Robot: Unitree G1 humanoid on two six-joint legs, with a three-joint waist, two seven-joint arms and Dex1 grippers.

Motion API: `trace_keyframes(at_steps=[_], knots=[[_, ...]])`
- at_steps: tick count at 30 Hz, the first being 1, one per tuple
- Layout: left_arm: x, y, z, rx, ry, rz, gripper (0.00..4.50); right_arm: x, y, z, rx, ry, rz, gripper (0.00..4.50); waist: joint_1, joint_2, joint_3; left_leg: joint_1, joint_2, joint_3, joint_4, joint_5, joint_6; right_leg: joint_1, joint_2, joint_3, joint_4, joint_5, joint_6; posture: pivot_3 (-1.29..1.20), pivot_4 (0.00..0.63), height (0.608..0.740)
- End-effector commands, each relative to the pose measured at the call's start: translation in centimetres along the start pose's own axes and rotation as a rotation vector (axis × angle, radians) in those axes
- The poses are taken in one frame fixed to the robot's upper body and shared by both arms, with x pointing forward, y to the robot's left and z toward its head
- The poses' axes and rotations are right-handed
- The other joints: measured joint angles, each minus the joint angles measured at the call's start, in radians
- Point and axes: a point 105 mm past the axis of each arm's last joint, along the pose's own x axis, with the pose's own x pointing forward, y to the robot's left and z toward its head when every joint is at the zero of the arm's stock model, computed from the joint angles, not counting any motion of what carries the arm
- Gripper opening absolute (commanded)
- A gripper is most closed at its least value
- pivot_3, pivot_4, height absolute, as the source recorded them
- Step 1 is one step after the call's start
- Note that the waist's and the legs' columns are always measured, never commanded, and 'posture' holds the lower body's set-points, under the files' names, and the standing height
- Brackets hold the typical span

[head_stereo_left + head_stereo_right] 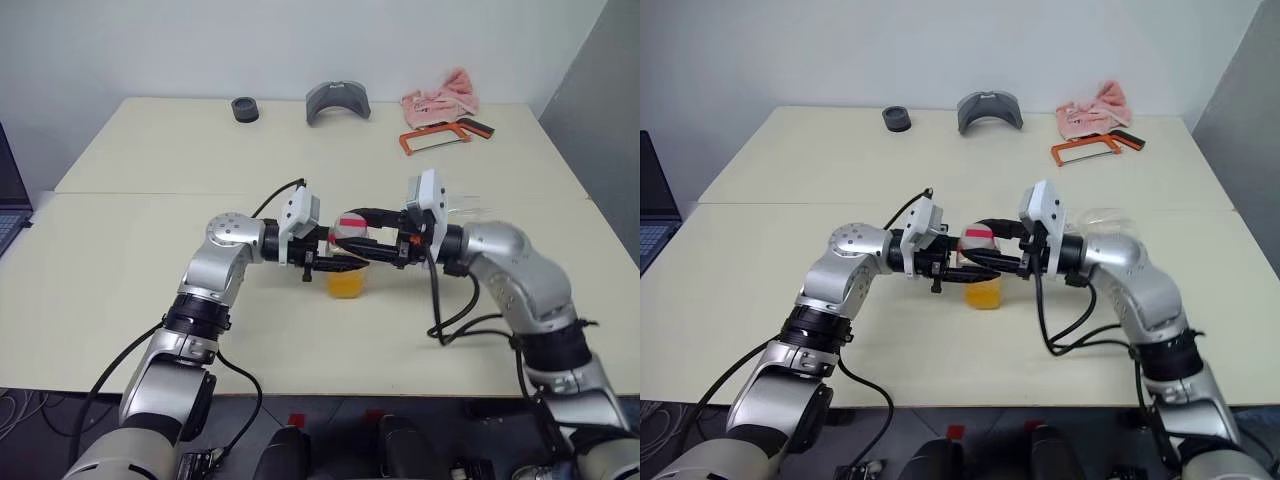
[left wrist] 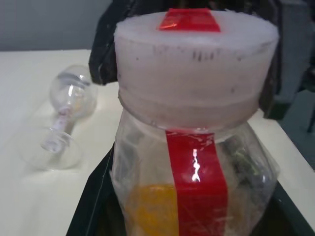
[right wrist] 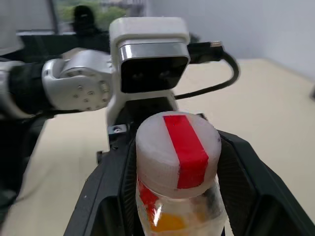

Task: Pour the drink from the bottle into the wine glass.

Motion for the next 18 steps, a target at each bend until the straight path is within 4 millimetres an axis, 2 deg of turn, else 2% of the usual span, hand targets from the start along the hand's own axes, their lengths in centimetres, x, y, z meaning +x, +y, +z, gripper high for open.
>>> trace_keyframes(at_steps=[1, 6, 8, 13, 18], knots=[[0.5, -0.9, 1.0, 0.059, 0.006, -0.066, 1.79, 0.4, 1.2, 1.1, -0.006, -0.007, 0.159, 1.93, 0.0, 0.0, 0.0, 0.0, 0.0, 0.0, 0.0, 0.001, -0.001, 0.0, 0.0, 0.0, 0.0, 0.0, 0.0, 0.0, 0.15, 0.74], [0.2, -0.6, 1.1, 0.063, 0.007, -0.034, 1.79, -0.7, -0.5, 1.8, -0.058, -0.062, -0.013, 3.67, 0.001, 0.0, 0.0, -0.001, 0.0, 0.0, 0.001, 0.001, -0.002, -0.001, -0.001, 0.0, 0.0, 0.0, 0.0, 0.0, 0.15, 0.74], [0.1, -0.3, 1.0, 0.063, 0.007, -0.007, 1.79, -1.5, -0.6, 2.3, -0.09, -0.085, -0.094, 4.29, 0.002, 0.0, 0.0, -0.002, 0.0, -0.001, 0.001, 0.001, -0.002, -0.001, -0.001, 0.0, 0.0, 0.0, 0.0, 0.0, 0.15, 0.74], [0.0, 0.5, 0.8, 0.08, 0.017, 0.049, 1.79, -2.9, 1.5, 2.0, -0.119, -0.103, -0.277, 4.31, 0.008, 0.0, 0.0, -0.004, -0.001, -0.002, 0.002, 0.001, -0.002, -0.001, -0.002, -0.001, 0.0, 0.0, 0.0, 0.0, 0.15, 0.74], [0.4, 1.1, 0.8, 0.087, 0.001, 0.085, 1.79, -2.3, 2.0, 2.5, -0.111, -0.176, -0.539, 4.31, 0.001, 0.0, 0.0, -0.003, 0.0, -0.001, 0.003, 0.001, -0.002, -0.002, -0.002, 0.0, 0.003, 0.0, 0.0, 0.0, 0.15, 0.74]])
